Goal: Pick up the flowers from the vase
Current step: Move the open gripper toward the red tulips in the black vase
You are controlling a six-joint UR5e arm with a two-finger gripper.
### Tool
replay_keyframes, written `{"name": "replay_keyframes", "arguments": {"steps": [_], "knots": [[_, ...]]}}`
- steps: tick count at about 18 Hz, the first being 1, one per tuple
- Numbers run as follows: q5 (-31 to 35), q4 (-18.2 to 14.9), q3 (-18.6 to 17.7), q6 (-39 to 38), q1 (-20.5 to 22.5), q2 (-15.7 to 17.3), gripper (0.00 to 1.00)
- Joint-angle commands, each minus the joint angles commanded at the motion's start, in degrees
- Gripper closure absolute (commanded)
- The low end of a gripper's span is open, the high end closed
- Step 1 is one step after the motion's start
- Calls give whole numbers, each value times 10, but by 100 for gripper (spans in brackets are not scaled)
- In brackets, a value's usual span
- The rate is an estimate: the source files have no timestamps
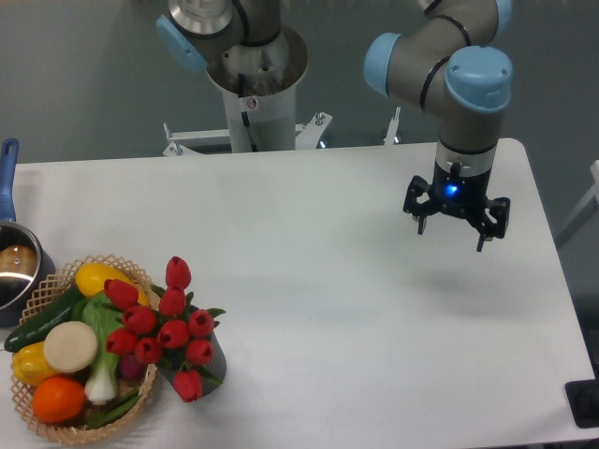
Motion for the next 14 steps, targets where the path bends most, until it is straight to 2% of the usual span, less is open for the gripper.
{"name": "replay_keyframes", "arguments": {"steps": [5,8,14], "knots": [[-5,4,-4,-6,-4,2,0],[-12,11,-4,-52,-17,2,0],[-58,65,-9,-112,-57,-2,0]]}}
